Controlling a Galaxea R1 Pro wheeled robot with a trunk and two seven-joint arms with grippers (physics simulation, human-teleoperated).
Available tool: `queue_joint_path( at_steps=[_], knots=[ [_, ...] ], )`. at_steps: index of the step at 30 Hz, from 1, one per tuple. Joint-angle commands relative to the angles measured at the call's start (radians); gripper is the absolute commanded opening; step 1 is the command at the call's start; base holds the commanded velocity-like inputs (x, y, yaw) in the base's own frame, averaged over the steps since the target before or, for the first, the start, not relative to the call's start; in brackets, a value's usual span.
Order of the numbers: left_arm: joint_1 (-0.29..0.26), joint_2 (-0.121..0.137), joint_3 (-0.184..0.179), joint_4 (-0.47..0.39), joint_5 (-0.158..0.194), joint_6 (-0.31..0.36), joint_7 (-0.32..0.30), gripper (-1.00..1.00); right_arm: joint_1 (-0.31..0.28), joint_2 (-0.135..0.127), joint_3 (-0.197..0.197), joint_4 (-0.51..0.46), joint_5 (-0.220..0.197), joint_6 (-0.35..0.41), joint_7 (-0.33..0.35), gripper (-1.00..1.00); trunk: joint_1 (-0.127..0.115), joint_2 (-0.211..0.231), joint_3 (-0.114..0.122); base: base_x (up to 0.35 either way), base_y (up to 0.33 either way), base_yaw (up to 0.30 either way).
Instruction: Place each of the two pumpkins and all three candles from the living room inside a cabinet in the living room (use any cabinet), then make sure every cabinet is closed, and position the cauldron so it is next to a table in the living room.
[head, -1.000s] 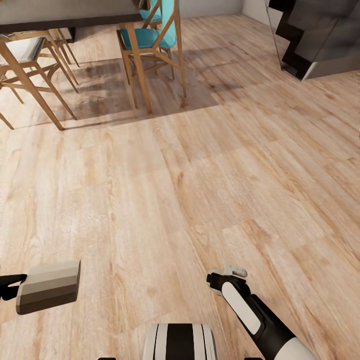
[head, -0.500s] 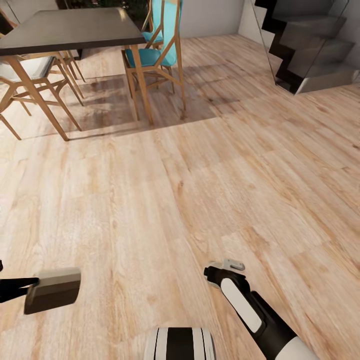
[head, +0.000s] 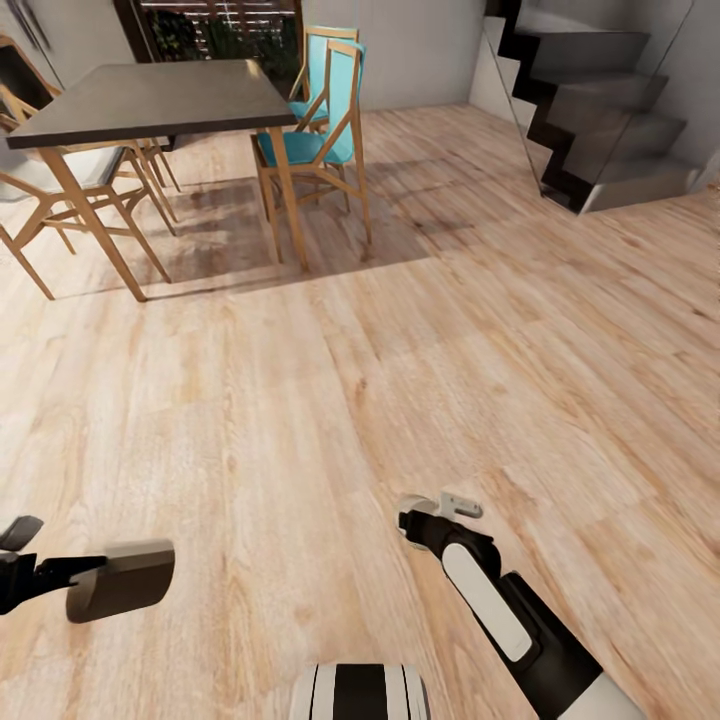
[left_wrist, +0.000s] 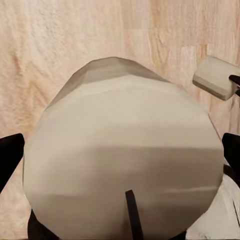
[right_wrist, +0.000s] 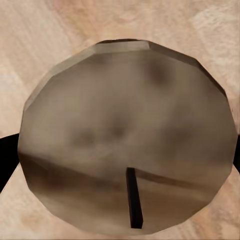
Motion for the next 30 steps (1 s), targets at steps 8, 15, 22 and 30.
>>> queue_joint_path(
  at_steps=[8, 15, 22, 30],
  knots=[
    [-0.028, -0.068, 0.001, -0.047, 0.005, 0.006, 0.215, -1.00, -0.001, -0.002, -0.003, -0.008, -0.017, 0.000, -0.005, -1.00, -0.004, 0.002, 0.030, 0.000, 0.000, 0.000],
    [-0.042, -0.083, 0.002, -0.050, 0.006, 0.006, 0.343, -1.00, -0.001, 0.002, -0.002, -0.007, -0.019, -0.001, -0.005, -1.00, -0.007, 0.003, 0.057, 0.000, 0.000, 0.000],
    [-0.044, -0.085, 0.003, -0.049, 0.006, -0.008, 0.472, -1.00, -0.001, 0.002, 0.000, -0.007, -0.012, -0.001, -0.003, -1.00, -0.010, 0.005, 0.084, 0.000, 0.000, 0.000],
    [-0.077, -0.143, 0.002, -0.052, 0.010, -0.070, 0.748, -1.00, -0.001, 0.003, 0.003, -0.007, -0.011, -0.001, -0.004, -1.00, -0.014, 0.007, 0.115, 0.000, 0.000, 0.000]
  ],
)
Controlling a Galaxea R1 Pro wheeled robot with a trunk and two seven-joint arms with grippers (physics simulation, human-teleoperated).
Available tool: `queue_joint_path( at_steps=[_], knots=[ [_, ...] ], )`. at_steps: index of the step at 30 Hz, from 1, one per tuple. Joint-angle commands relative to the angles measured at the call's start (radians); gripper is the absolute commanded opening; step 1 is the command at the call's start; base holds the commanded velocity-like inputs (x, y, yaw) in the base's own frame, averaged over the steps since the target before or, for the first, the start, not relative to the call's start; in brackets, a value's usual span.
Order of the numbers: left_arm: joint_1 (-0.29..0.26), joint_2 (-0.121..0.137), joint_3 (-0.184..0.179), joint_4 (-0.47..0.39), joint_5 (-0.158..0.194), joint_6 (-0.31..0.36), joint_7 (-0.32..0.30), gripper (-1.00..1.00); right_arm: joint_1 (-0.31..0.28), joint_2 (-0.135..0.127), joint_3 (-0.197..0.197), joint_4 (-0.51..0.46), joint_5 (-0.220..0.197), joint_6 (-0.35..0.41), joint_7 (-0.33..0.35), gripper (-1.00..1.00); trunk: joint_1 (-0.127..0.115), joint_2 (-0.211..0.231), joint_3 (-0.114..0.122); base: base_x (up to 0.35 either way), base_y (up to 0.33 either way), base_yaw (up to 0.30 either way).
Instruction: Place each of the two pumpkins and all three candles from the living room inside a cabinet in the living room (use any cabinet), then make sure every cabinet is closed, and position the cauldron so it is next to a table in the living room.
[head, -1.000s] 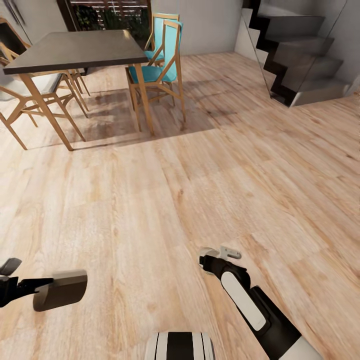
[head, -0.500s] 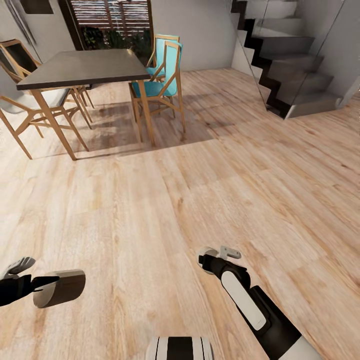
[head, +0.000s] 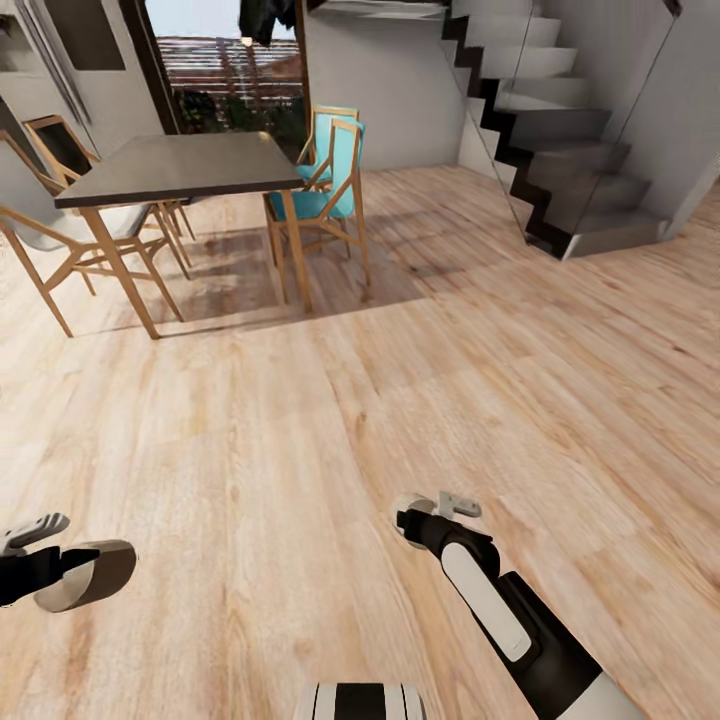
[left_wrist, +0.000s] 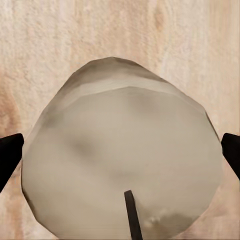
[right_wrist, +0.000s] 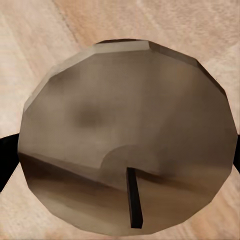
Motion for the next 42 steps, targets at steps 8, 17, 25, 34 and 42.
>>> queue_joint_path(
  at_steps=[8, 17, 25, 34, 42],
  knots=[
    [-0.012, -0.023, 0.000, -0.002, 0.014, -0.003, 0.138, -1.00, -0.001, -0.001, 0.003, -0.001, -0.008, 0.001, -0.010, -1.00, -0.004, 0.002, 0.030, 0.000, 0.000, 0.000],
    [-0.013, -0.024, 0.000, -0.003, 0.016, -0.003, 0.224, -1.00, -0.001, -0.001, 0.004, -0.002, -0.009, 0.002, -0.012, -1.00, -0.008, 0.004, 0.066, 0.000, 0.000, 0.074],
    [-0.013, -0.023, 0.039, -0.002, 0.016, 0.006, 0.231, -1.00, -0.001, 0.000, 0.005, 0.001, -0.010, 0.003, -0.013, -1.00, -0.038, 0.060, 0.094, 0.000, 0.000, 0.267],
    [-0.013, -0.022, 0.077, -0.001, 0.017, 0.014, 0.229, -1.00, -0.001, 0.011, 0.006, 0.013, -0.010, 0.002, -0.013, -1.00, -0.073, 0.123, 0.122, 0.000, 0.000, 0.286],
    [-0.013, -0.023, 0.080, -0.003, 0.035, 0.039, 0.226, -1.00, -0.001, 0.014, 0.006, 0.005, -0.009, 0.003, -0.011, -1.00, -0.104, 0.179, 0.147, -0.094, 0.000, 0.228]
  ],
)
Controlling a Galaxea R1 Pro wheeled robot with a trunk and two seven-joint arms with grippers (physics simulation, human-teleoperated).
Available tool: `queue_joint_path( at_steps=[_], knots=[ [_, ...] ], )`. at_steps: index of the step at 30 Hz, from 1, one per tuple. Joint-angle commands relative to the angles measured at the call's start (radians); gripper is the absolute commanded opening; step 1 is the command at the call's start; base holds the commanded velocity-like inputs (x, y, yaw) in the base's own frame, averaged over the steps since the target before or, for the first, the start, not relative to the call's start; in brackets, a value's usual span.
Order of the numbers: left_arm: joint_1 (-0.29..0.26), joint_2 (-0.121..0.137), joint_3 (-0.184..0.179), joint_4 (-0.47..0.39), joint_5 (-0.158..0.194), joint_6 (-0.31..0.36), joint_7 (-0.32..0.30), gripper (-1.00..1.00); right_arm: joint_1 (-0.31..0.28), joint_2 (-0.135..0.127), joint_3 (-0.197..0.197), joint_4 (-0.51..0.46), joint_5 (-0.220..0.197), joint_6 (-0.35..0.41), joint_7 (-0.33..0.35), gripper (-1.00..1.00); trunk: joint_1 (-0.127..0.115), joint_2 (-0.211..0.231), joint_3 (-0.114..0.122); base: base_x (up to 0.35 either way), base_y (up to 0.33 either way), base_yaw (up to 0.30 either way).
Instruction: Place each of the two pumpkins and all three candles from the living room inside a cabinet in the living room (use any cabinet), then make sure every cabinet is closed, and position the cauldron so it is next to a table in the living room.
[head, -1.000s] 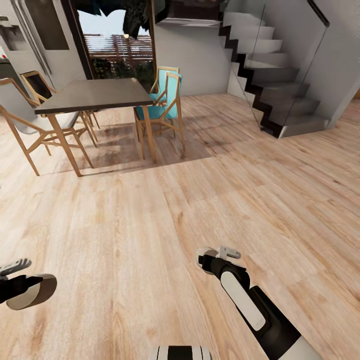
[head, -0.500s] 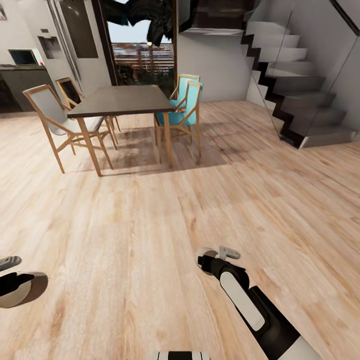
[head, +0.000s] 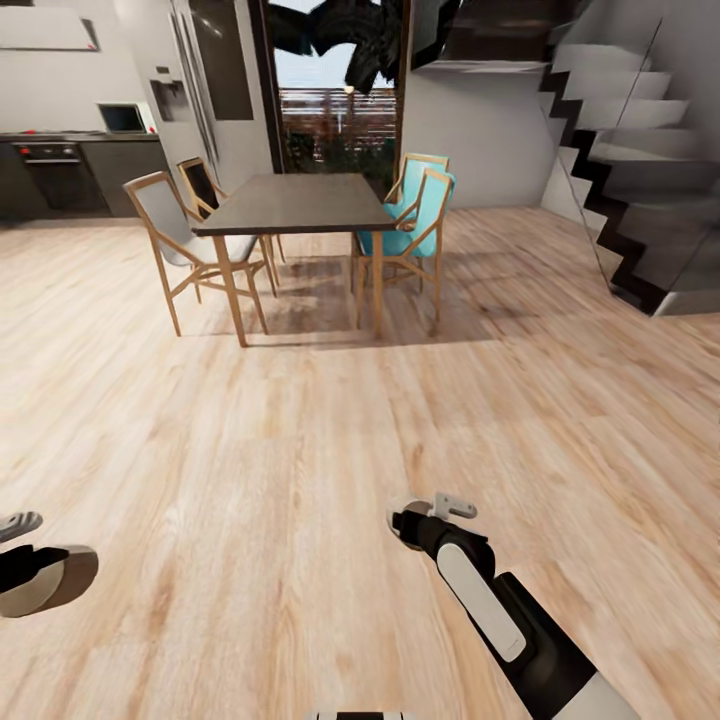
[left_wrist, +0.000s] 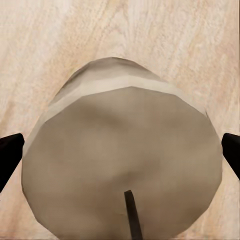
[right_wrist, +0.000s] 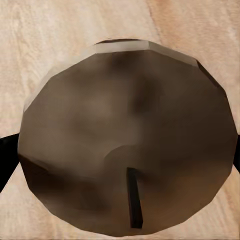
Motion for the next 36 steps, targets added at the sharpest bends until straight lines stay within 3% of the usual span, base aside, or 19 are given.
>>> queue_joint_path(
  at_steps=[1, 5, 14, 21, 25, 28, 29, 31, 32, 34, 35, 36],
  knots=[
    [-0.001, 0.000, 0.001, -0.001, 0.017, 0.005, 0.010, -1.00, -0.001, -0.001, 0.002, -0.002, -0.008, 0.000, -0.009, -1.00, -0.005, 0.007, 0.002, -0.298, 0.000, 0.048],
    [-0.001, 0.001, 0.001, -0.001, 0.036, 0.007, 0.011, -1.00, -0.001, -0.002, 0.002, -0.005, -0.007, -0.001, -0.009, -1.00, -0.020, 0.035, 0.015, -0.296, 0.000, 0.020],
    [-0.001, 0.000, -0.001, -0.001, 0.040, 0.007, 0.010, -1.00, -0.001, -0.001, 0.002, -0.002, -0.008, 0.000, -0.010, -1.00, -0.054, 0.098, 0.043, -0.054, 0.000, 0.220],
    [-0.002, 0.000, -0.003, -0.001, 0.040, 0.006, 0.005, -1.00, -0.001, -0.001, 0.002, -0.005, -0.007, 0.000, -0.009, -1.00, -0.054, 0.098, 0.043, -0.001, 0.000, 0.150],
    [-0.009, -0.003, -0.039, -0.002, 0.037, -0.002, 0.009, -1.00, -0.001, -0.002, 0.001, 0.000, -0.007, -0.001, -0.010, -1.00, -0.054, 0.098, 0.043, 0.000, 0.000, 0.011],
    [-0.066, -0.039, -0.110, 0.034, 0.028, -0.010, 0.026, -1.00, -0.001, -0.003, 0.000, 0.006, -0.006, -0.002, -0.010, -1.00, -0.054, 0.098, 0.043, 0.000, 0.000, 0.001],
    [-0.095, -0.057, -0.143, 0.071, 0.015, -0.011, 0.044, -1.00, -0.001, -0.003, 0.000, 0.005, -0.005, -0.002, -0.009, -1.00, -0.054, 0.098, 0.043, 0.000, 0.000, 0.000],
    [-0.129, -0.082, -0.175, 0.103, -0.033, -0.012, 0.061, -1.00, -0.001, -0.003, -0.001, 0.004, -0.005, -0.002, -0.008, -1.00, -0.054, 0.098, 0.043, 0.000, 0.000, 0.000],
    [-0.141, -0.102, -0.185, 0.111, -0.066, -0.012, 0.066, -1.00, -0.001, -0.003, -0.001, 0.003, -0.004, -0.003, -0.008, -1.00, -0.054, 0.098, 0.043, 0.000, 0.000, 0.000],
    [-0.167, -0.175, -0.200, 0.126, -0.151, -0.013, 0.072, -1.00, -0.001, -0.003, -0.001, 0.004, -0.004, -0.003, -0.007, -1.00, -0.054, 0.098, 0.043, 0.000, 0.000, 0.000],
    [-0.176, -0.197, -0.203, 0.129, -0.179, -0.013, 0.073, -1.00, -0.001, -0.003, -0.001, 0.004, -0.004, -0.003, -0.007, -1.00, -0.054, 0.098, 0.043, 0.000, 0.000, 0.000],
    [-0.201, -0.268, -0.211, 0.144, -0.281, -0.012, 0.077, -1.00, -0.001, -0.003, -0.001, 0.003, -0.005, -0.003, -0.006, -1.00, -0.054, 0.098, 0.043, 0.000, 0.000, 0.000]
  ],
)
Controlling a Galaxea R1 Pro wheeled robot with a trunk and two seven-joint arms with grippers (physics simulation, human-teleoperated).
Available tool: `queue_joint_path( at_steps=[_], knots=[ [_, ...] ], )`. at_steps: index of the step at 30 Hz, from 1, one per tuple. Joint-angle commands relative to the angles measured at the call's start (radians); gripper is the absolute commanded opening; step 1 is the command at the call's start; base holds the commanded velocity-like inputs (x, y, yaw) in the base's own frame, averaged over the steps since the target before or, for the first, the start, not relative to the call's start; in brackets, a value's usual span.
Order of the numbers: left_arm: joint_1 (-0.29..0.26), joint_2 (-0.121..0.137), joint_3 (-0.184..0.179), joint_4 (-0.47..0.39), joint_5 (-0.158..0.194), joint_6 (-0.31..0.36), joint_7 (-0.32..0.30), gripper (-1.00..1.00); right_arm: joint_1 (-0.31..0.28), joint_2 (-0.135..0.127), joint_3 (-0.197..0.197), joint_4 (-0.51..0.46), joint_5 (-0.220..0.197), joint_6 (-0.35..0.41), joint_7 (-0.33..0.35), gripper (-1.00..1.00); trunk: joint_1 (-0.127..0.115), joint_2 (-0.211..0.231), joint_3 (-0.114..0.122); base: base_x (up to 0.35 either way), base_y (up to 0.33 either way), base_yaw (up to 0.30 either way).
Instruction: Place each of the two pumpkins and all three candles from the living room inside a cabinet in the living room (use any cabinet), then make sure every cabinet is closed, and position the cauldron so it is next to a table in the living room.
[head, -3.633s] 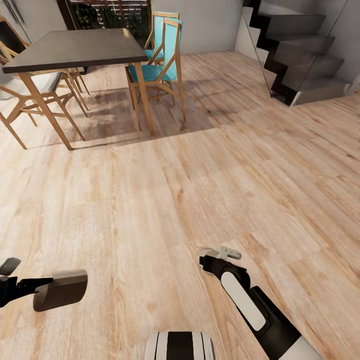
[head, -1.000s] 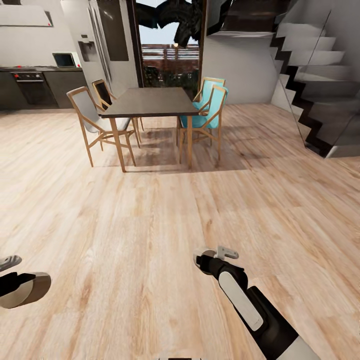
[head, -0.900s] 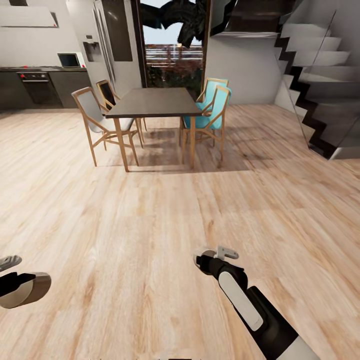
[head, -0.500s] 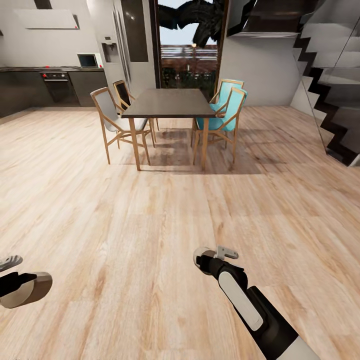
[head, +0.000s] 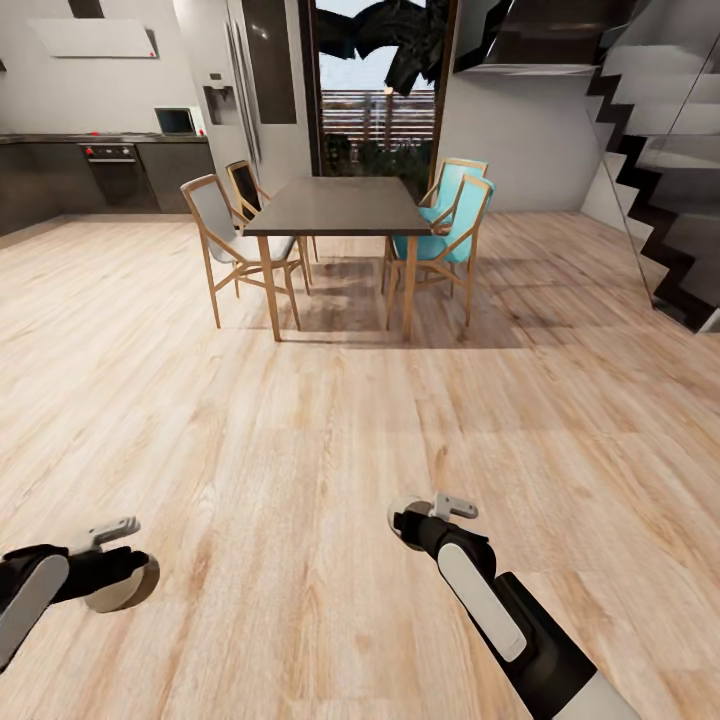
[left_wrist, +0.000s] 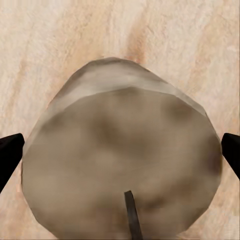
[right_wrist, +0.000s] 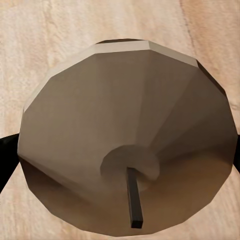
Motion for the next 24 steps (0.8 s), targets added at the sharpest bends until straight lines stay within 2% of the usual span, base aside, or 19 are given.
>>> queue_joint_path(
  at_steps=[1, 2, 3, 4, 5, 6, 8, 11, 24],
  knots=[
    [-0.012, -0.050, -0.004, 0.015, -0.046, -0.003, 0.012, -1.00, -0.001, -0.001, 0.002, -0.001, -0.009, 0.000, -0.009, -1.00, 0.000, 0.000, -0.001, 0.000, 0.000, 0.000],
    [-0.017, -0.073, -0.005, 0.024, -0.086, -0.003, 0.012, -1.00, -0.001, -0.001, 0.002, -0.002, -0.009, 0.000, -0.009, -1.00, 0.000, 0.000, -0.001, 0.000, 0.000, 0.000],
    [-0.025, -0.138, -0.006, 0.051, -0.196, -0.002, 0.012, -1.00, -0.001, -0.001, 0.001, -0.002, -0.009, 0.000, -0.009, -1.00, 0.000, 0.000, -0.001, 0.000, 0.000, 0.000],
    [-0.028, -0.175, -0.006, 0.065, -0.254, -0.001, 0.011, -1.00, -0.001, -0.001, 0.001, -0.002, -0.009, 0.000, -0.008, -1.00, -0.004, 0.007, 0.002, 0.000, 0.000, 0.000],
    [-0.031, -0.214, -0.006, 0.076, -0.306, -0.001, 0.010, -1.00, -0.001, -0.001, 0.000, -0.002, -0.010, 0.000, -0.008, -1.00, -0.008, 0.014, 0.005, 0.000, 0.000, 0.000],
    [-0.033, -0.229, -0.005, 0.081, -0.325, -0.001, 0.010, -1.00, -0.001, -0.001, 0.000, -0.001, -0.010, 0.000, -0.008, -1.00, -0.012, 0.021, 0.009, 0.000, 0.000, 0.000],
    [-0.034, -0.245, -0.005, 0.086, -0.344, -0.001, 0.005, -1.00, -0.001, -0.001, 0.000, -0.001, -0.010, 0.000, -0.008, -1.00, -0.019, 0.035, 0.015, 0.000, 0.000, 0.000],
    [-0.034, -0.252, -0.004, 0.088, -0.354, -0.001, 0.001, -1.00, -0.001, -0.001, -0.001, 0.000, -0.009, 0.000, -0.007, -1.00, -0.031, 0.056, 0.024, 0.000, 0.000, 0.000],
    [-0.035, -0.256, -0.002, 0.089, -0.354, 0.001, -0.001, -1.00, -0.001, -0.001, -0.002, -0.011, -0.010, -0.001, -0.007, -1.00, -0.081, 0.147, 0.065, 0.000, 0.000, 0.000]
  ],
)
